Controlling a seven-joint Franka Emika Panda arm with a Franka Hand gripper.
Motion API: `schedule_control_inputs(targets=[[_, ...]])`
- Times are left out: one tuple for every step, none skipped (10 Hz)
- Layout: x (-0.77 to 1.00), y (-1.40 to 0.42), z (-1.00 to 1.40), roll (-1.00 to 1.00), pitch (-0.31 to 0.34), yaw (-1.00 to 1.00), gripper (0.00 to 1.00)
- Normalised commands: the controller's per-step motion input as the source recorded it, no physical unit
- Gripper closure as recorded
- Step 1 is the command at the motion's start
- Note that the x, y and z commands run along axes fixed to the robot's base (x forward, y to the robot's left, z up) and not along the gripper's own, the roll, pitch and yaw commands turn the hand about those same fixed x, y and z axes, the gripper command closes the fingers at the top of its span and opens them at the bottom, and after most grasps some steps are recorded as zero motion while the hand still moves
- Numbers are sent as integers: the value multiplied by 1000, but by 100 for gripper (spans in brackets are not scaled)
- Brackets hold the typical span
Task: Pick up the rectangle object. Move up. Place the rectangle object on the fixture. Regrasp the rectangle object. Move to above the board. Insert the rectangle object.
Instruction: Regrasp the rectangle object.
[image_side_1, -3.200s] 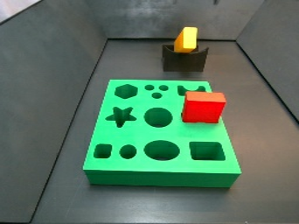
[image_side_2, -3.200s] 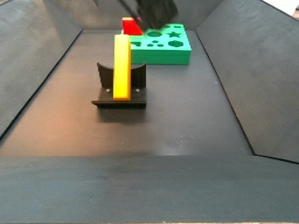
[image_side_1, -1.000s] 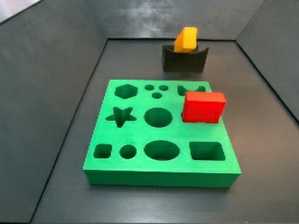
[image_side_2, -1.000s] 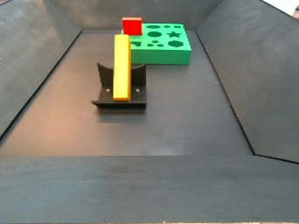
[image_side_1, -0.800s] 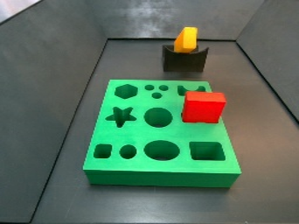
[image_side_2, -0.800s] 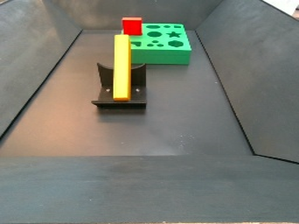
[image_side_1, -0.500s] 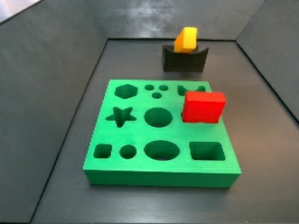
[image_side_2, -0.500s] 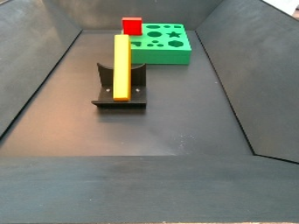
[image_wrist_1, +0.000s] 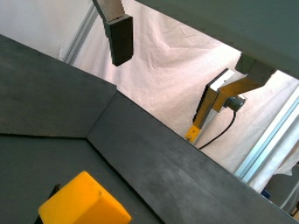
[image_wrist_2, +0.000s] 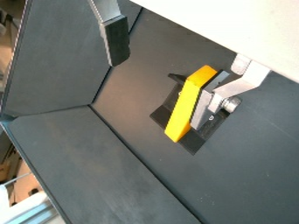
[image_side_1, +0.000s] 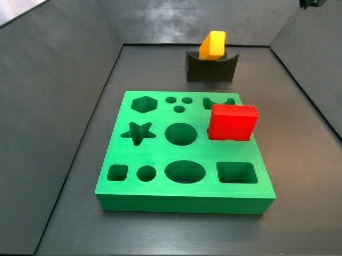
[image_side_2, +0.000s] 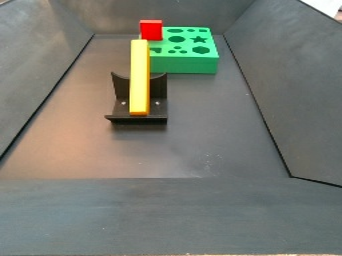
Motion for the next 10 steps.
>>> schedule_control_inputs(targets=[[93, -57, -11, 154, -19, 209, 0], [37, 45, -1000, 19, 4, 182, 0], [40, 46, -1000, 19, -3, 156, 0], [49, 45, -1000, 24, -40, 134, 0], [59, 39, -1000, 39, -84, 110, 0], [63, 38, -1000, 50, -98, 84, 0], [68, 34, -1000, 51, -108, 58, 0], [72, 32, -1000, 56, -109, 31, 0], [81, 27, -1000, 57, -108, 1, 0], [83, 27, -1000, 55, -92, -16, 0]])
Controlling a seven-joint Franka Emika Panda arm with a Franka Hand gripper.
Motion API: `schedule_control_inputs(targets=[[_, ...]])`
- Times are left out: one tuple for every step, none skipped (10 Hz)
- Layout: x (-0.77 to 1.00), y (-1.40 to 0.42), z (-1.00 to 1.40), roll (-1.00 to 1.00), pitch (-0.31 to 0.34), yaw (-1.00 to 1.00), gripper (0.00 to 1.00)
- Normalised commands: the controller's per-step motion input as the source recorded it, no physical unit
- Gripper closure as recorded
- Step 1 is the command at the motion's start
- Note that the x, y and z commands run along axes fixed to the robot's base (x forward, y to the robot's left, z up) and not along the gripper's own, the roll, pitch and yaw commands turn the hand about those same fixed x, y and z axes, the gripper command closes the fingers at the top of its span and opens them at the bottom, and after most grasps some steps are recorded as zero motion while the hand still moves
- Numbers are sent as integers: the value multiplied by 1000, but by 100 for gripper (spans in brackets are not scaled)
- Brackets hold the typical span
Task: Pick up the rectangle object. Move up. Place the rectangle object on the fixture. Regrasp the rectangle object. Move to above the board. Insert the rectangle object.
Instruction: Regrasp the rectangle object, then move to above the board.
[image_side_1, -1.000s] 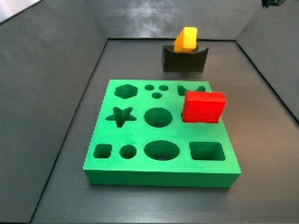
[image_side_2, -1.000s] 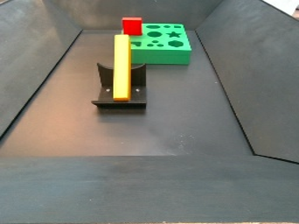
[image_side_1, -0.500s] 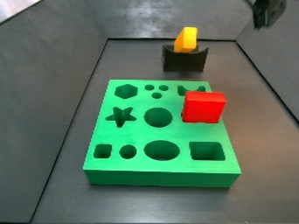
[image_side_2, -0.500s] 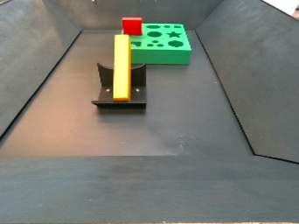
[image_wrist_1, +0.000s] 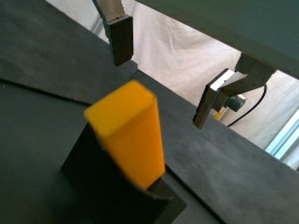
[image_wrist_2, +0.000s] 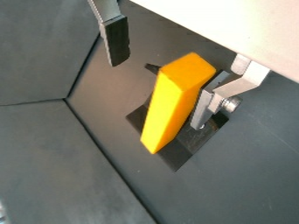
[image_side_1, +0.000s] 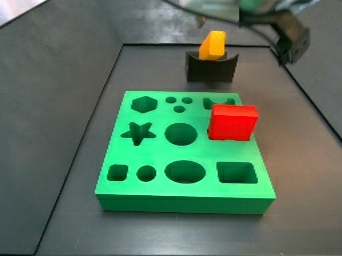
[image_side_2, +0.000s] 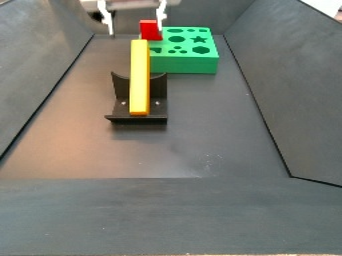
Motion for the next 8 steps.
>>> schedule_control_inputs(targets=[[88, 24, -1000, 53, -85, -24, 0], [76, 12, -755, 58, -57, -37, 0], [72, 4, -647, 55, -44, -38, 0], [68, 1, -433, 54, -19, -34, 0], [70, 1, -227, 56, 3, -25, 0], [0, 0, 0, 0, 0, 0, 100], [114, -81, 1000, -80, -221, 63, 100], [114, -82, 1000, -80, -219, 61, 100]])
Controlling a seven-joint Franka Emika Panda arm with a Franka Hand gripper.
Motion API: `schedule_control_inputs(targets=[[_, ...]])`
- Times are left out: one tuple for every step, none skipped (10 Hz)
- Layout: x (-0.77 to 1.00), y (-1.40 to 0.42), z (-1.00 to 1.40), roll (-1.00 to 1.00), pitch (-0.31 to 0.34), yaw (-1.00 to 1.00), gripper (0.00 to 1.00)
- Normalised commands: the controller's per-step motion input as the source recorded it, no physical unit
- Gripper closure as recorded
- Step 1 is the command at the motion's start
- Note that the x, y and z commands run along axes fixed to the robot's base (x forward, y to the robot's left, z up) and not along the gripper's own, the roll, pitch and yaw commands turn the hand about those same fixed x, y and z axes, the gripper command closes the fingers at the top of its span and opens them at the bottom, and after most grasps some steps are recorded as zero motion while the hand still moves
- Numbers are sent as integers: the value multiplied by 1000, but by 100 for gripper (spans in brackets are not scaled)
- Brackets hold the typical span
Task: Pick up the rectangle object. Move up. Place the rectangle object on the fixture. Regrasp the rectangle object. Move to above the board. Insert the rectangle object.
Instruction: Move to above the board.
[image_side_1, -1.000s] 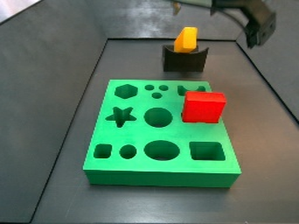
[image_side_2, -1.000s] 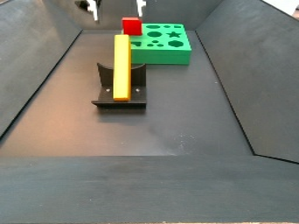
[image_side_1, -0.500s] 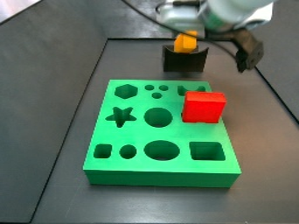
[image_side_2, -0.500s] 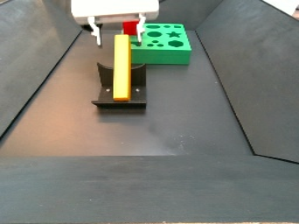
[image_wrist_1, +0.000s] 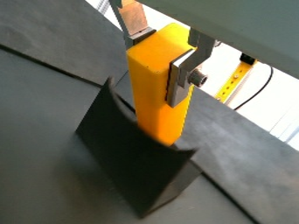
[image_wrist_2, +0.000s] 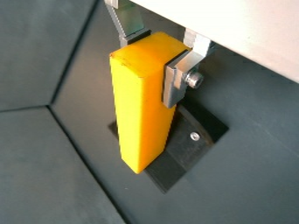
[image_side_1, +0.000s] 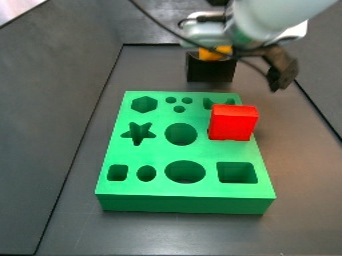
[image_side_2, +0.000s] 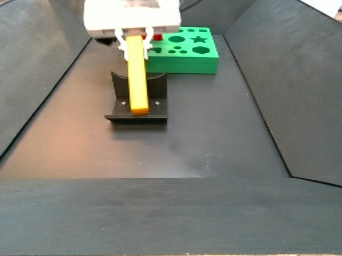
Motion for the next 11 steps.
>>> schedule_control_inputs(targets=[[93, -71, 1000, -59, -165, -3, 100], [82, -67, 1000, -48, -131, -54, 100], [73, -63, 1000, -45, -93, -91, 100], [63, -57, 1000, -47, -51, -111, 100], [54, -52, 1000, -51, -10, -119, 100], [42, -47, 1000, -54, 42, -109, 100], [29, -42, 1000, -54, 79, -91, 100], [19, -36, 1000, -52, 107, -59, 100], [16, -32, 1000, -52, 121, -29, 100], [12, -29, 1000, -46, 138, 6, 100], [12, -29, 987, -41, 145, 24, 100]])
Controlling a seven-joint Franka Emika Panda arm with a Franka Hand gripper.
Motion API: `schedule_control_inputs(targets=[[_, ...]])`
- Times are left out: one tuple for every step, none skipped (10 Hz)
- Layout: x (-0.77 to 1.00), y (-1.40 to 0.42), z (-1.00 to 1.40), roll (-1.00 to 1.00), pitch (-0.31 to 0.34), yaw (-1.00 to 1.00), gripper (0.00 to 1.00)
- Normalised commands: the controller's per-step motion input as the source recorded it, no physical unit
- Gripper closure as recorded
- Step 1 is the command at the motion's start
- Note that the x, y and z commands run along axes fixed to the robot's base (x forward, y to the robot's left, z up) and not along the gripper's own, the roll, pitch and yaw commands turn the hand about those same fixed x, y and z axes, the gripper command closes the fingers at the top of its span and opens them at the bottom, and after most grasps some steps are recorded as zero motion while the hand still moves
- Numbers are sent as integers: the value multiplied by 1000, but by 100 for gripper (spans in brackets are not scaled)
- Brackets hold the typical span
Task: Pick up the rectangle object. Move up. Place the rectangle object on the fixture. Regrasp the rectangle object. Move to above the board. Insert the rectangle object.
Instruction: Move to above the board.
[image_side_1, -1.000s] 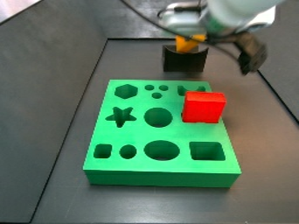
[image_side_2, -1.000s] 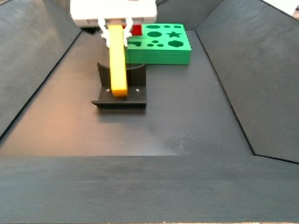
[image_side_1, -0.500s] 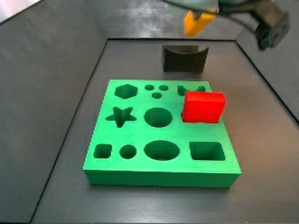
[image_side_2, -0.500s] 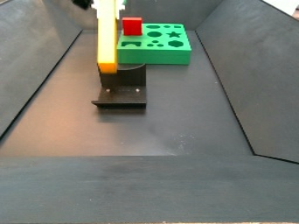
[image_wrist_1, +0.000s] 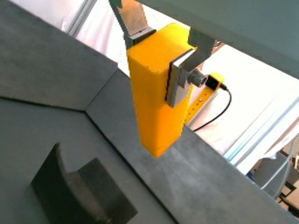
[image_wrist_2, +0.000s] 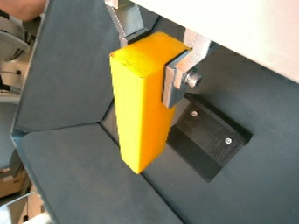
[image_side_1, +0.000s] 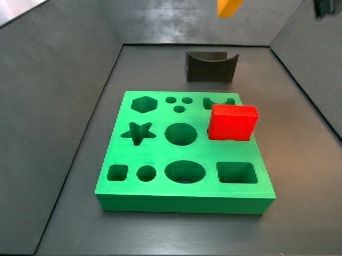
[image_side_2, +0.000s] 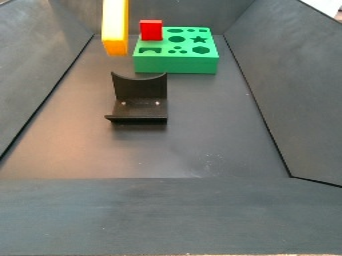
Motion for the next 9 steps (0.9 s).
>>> schedule_control_inputs(targets=[[13, -24, 767, -34, 155, 51, 100], [21, -21, 603, -32, 153, 71, 100], [20, -18, 437, -32, 152, 87, 100], [22, -18, 216, -31, 138, 105, 100], [-779, -1000, 329, -1000, 38, -112, 100], [-783, -1000, 332, -1000, 27, -111, 100], [-861, -1000, 355, -1000, 6, -109, 100], [-881, -1000, 338, -1000, 2, -110, 100], [-918, -1000, 357, -1000, -7, -112, 100]])
